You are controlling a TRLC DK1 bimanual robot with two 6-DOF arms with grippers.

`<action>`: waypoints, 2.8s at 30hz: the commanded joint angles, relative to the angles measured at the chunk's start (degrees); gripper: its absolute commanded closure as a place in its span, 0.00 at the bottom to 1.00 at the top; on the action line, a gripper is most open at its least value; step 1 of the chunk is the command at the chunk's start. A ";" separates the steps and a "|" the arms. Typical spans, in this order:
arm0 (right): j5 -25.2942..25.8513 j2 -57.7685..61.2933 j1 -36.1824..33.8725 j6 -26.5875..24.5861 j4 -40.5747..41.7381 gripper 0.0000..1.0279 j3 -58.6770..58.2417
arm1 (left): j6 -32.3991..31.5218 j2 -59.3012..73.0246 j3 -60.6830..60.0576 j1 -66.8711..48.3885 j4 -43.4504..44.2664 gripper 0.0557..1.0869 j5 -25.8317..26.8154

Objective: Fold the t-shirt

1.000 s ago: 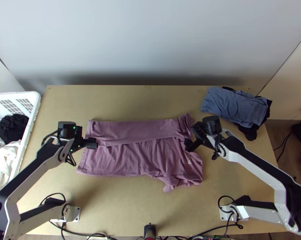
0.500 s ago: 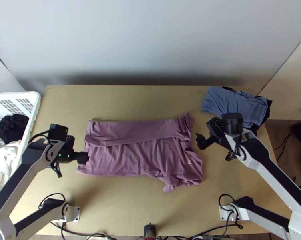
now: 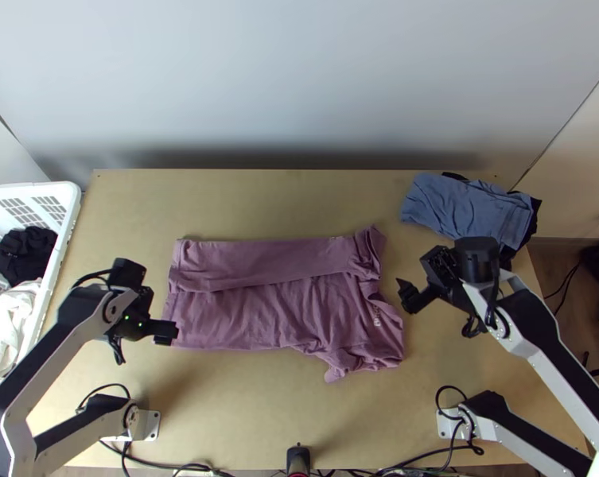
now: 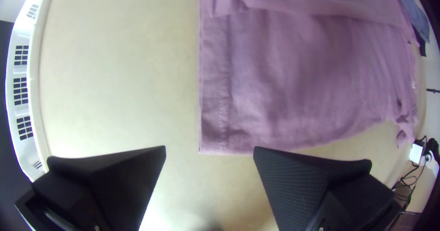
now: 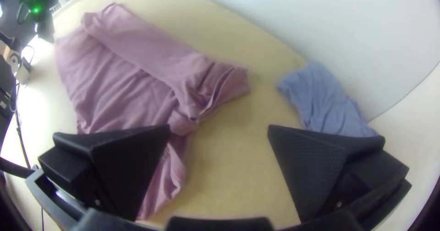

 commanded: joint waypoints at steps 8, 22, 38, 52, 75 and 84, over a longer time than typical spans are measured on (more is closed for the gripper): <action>-1.09 -4.52 0.99 -0.37 -5.69 0.04 -1.22 | -3.82 7.43 -0.21 -5.69 4.39 0.25 0.07; -8.65 -2.50 11.80 -0.19 -16.59 0.04 0.19 | -3.21 9.28 0.32 -5.08 6.67 0.94 -0.02; -13.92 7.17 36.76 -0.01 -20.19 0.04 -1.66 | -3.12 10.86 4.36 -2.97 9.66 0.94 -0.99; -14.01 16.58 35.44 -0.54 -9.21 0.07 -4.47 | -3.91 11.04 7.09 1.34 11.77 0.94 -1.43; -14.01 33.80 24.19 -1.77 0.11 0.10 7.84 | -4.00 11.83 4.80 1.95 13.88 0.94 -1.34; -14.01 27.74 19.09 -0.19 -1.74 0.09 10.12 | -3.91 12.80 4.80 1.60 14.58 0.94 -1.25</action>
